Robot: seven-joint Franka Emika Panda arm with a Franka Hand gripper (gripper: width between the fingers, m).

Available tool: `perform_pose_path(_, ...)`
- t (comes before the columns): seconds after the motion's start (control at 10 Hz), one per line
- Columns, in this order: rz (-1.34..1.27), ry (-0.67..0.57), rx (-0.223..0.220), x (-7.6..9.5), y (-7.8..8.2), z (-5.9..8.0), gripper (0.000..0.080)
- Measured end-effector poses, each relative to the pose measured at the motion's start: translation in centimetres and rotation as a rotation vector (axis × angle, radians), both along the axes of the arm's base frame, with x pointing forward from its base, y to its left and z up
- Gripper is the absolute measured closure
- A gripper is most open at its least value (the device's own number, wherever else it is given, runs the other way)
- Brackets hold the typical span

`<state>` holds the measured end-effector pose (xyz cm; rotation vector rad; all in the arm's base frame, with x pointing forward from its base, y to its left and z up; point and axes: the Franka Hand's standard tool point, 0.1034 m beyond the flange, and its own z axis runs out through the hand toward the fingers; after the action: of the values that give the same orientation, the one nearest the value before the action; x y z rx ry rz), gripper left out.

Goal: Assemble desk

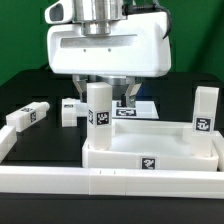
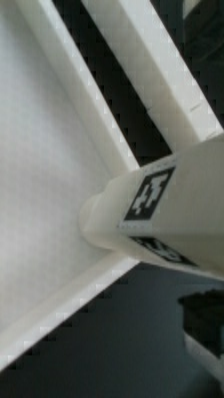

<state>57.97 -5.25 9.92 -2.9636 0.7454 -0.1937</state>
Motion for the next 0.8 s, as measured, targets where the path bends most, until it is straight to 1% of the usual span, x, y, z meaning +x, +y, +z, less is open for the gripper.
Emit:
perform_pose_path(0.3,0.229,-0.01,-0.035,-0.05,-0.43,-0.01,0.0151)
perform_pose_path(0.5,0.381,-0.018,-0.059,-0.03,-0.44,0.01,0.0151)
perform_pose_path(0.6,0.482,-0.017,-0.081,-0.02,-0.44,0.02,0.0151)
perform_pose_path(0.8,0.645,-0.019,-0.11,-0.04,-0.63,0.01,0.0151)
